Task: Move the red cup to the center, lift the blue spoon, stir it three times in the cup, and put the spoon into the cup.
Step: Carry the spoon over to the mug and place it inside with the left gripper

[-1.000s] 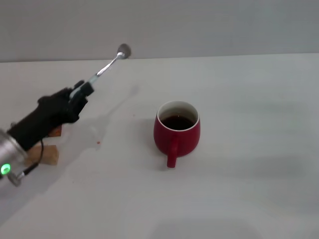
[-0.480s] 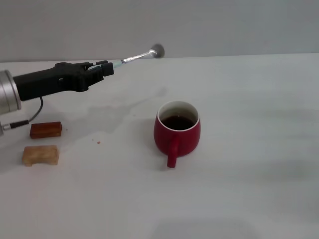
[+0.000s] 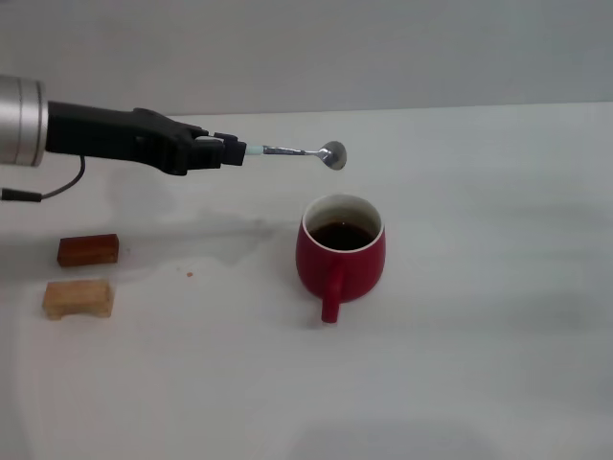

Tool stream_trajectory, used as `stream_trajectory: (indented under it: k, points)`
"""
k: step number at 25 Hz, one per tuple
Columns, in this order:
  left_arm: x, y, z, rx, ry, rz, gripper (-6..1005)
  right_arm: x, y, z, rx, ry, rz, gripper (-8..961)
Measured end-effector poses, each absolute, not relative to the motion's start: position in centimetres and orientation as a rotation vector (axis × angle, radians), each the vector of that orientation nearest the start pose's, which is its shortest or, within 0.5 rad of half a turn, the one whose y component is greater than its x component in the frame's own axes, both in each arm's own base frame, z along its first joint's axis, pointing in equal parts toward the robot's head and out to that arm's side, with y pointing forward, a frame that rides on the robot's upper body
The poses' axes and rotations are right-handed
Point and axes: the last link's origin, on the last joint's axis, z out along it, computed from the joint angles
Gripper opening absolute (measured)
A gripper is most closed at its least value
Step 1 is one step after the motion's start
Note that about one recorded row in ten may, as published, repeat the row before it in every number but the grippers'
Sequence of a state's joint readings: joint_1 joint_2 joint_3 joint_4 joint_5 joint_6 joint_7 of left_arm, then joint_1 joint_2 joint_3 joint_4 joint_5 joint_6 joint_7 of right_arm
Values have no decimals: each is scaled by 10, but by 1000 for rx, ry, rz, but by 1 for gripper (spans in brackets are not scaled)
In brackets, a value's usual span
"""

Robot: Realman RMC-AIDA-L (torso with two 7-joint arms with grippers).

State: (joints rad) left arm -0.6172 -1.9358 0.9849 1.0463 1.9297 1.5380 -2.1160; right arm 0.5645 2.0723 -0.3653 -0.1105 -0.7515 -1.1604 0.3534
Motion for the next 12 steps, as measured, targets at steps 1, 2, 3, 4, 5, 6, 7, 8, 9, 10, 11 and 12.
stream_trajectory:
  k: [1, 2, 3, 4, 5, 6, 7, 8, 9, 10, 11, 12]
  points:
    - [-179, 387, 73, -2736, -874, -453, 145, 345, 371, 70, -1248, 594, 791, 507]
    - [-175, 389, 73, -2739, -878, -424, 144, 346, 372, 71, -1240, 590, 780, 507]
    - [-169, 392, 71, -2747, -879, -378, 144, 349, 371, 76, -1213, 584, 761, 507]
    - [-169, 392, 71, -2747, -879, -378, 144, 349, 371, 76, -1213, 584, 761, 507]
    - [-166, 394, 70, -2750, -878, -348, 144, 351, 370, 79, -1194, 584, 754, 507]
    - [-163, 395, 69, -2754, -877, -316, 144, 354, 368, 82, -1169, 588, 749, 507]
    - [-161, 396, 68, -2759, -876, -291, 144, 358, 366, 85, -1139, 595, 749, 507]
    - [-159, 397, 67, -2762, -878, -261, 144, 361, 364, 89, -1112, 601, 749, 507]
    - [-156, 398, 67, -2767, -882, -223, 144, 365, 361, 92, -1076, 610, 751, 507]
    - [-153, 399, 67, -2772, -886, -189, 144, 368, 359, 95, -1045, 619, 754, 507]
    - [-153, 399, 67, -2772, -886, -189, 144, 370, 357, 97, -1026, 626, 756, 507]
    - [-153, 400, 67, -2774, -893, -165, 144, 371, 357, 98, -1019, 628, 755, 507]
